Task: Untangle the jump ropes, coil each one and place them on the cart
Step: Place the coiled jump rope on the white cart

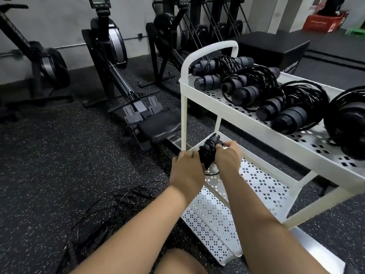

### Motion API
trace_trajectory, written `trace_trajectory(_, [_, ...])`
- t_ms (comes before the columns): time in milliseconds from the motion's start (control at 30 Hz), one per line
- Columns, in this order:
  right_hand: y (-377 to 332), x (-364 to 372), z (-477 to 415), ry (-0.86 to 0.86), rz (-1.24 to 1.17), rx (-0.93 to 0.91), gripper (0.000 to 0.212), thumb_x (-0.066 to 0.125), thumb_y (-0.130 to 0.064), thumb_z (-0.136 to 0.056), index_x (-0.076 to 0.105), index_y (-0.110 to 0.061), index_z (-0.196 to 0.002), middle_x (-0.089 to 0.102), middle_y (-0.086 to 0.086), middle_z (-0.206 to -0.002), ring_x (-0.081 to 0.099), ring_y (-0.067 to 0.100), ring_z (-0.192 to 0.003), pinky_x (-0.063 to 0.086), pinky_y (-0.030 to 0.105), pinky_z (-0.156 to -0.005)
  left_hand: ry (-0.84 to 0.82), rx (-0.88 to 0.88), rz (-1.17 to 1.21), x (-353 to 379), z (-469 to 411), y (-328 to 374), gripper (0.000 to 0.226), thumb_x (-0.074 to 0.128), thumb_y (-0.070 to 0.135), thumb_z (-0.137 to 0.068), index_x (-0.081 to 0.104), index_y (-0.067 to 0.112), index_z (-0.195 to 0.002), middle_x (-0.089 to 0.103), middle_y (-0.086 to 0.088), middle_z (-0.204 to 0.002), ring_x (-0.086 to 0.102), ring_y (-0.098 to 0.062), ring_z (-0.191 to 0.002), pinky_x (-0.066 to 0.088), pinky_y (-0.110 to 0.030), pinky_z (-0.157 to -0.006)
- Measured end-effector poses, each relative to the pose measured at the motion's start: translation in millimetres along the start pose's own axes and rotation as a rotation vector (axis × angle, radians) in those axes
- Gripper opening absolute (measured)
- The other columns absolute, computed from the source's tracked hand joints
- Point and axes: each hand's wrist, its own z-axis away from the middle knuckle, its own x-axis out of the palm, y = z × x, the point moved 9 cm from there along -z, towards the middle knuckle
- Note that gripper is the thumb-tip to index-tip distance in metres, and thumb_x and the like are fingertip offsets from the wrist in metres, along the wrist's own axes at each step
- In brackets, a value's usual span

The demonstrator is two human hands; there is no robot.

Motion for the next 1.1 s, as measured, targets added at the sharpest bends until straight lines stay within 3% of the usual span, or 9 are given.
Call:
trace_trajectory(100, [0,-2,-5,0.003,0.075,-0.035,0.013,0.066,-0.039,-0.106,0.064,-0.026,-0.101,0.066,0.007,-0.117,0.064,0.023,-0.089,0.044,0.030,-0.075,0.108,0.043,-0.052,-1,3,-4,0.048,0.046,0.048,-0.110,0.049,0.016,-0.146,0.041,-0.003,-0.148,0.041,-0.026,-0.136,0.037,-0.042,-0.112])
trace_trajectory(200, [4,-3,2,-0.022,0.032,-0.031,0.016,0.059,-0.035,-0.110,0.067,-0.022,-0.114,0.067,0.002,-0.099,0.059,0.014,-0.076,0.037,0.027,-0.067,0.174,0.069,-0.017,-2,3,-10,0.048,0.047,0.052,-0.109,0.053,0.020,-0.144,0.044,-0.002,-0.146,0.047,-0.026,-0.127,0.042,-0.041,-0.106])
trace_trajectory(367, [0,-16,30,0.066,-0.088,-0.225,0.016,0.057,-0.021,-0.107,0.065,-0.024,-0.121,0.065,0.003,-0.129,0.061,0.021,-0.116,0.039,0.028,-0.092,0.263,0.088,0.155,-4,19,-25,0.047,0.045,0.053,-0.109,0.055,0.024,-0.145,0.055,0.003,-0.130,0.054,-0.021,-0.115,0.049,-0.042,-0.097])
trace_trajectory(533, [-20,-21,60,0.030,-0.110,-0.429,0.016,0.065,-0.011,-0.102,0.066,-0.022,-0.115,0.061,-0.004,-0.120,0.065,0.022,-0.113,0.050,0.033,-0.100,0.163,0.030,0.205,2,41,-62,0.044,0.038,0.048,-0.112,0.043,0.033,-0.153,0.049,0.009,-0.133,0.046,-0.016,-0.118,0.044,-0.039,-0.107])
trace_trajectory(633, [-16,-15,63,-0.019,-0.045,-0.412,0.018,0.069,-0.010,-0.100,0.066,-0.022,-0.113,0.059,-0.003,-0.122,0.064,0.023,-0.117,0.044,0.028,-0.098,0.162,-0.006,0.216,6,58,-88,0.046,0.045,0.044,-0.112,0.046,0.032,-0.156,0.053,0.010,-0.138,0.051,-0.015,-0.124,0.046,-0.037,-0.111])
trace_trajectory(800, [-30,-22,94,0.012,-0.087,-0.561,0.015,0.068,-0.014,-0.103,0.067,-0.022,-0.115,0.062,-0.005,-0.114,0.065,0.009,-0.099,0.049,0.027,-0.086,0.207,-0.028,0.349,18,81,-145,0.030,0.063,0.028,-0.105,0.068,0.022,-0.133,0.071,0.006,-0.114,0.063,-0.017,-0.106,0.054,-0.045,-0.098])
trace_trajectory(900, [-45,3,140,-0.131,-0.096,-0.697,0.014,0.068,-0.017,-0.104,0.066,-0.024,-0.115,0.070,-0.013,-0.103,0.065,-0.002,-0.093,0.048,0.015,-0.082,0.111,-0.164,0.334,44,97,-195,0.024,0.059,0.030,-0.106,0.068,0.024,-0.128,0.071,0.005,-0.117,0.065,-0.018,-0.109,0.054,-0.043,-0.098])
trace_trajectory(1033, [-41,64,192,-0.377,0.051,-0.883,0.017,0.068,-0.022,-0.104,0.067,-0.020,-0.122,0.071,-0.013,-0.105,0.066,-0.002,-0.092,0.048,0.009,-0.080,0.044,-0.291,0.342,81,122,-253,0.020,0.060,0.026,-0.107,0.069,0.023,-0.124,0.073,0.004,-0.108,0.064,-0.014,-0.082,0.049,-0.032,-0.072])
trace_trajectory(1100, [-25,98,202,-0.489,0.111,-0.882,0.016,0.066,-0.024,-0.105,0.067,-0.022,-0.121,0.071,-0.014,-0.104,0.065,-0.003,-0.092,0.045,0.005,-0.079,0.010,-0.338,0.357,99,131,-275,0.018,0.060,0.026,-0.106,0.070,0.023,-0.122,0.073,0.005,-0.104,0.064,-0.013,-0.077,0.051,-0.034,-0.069])
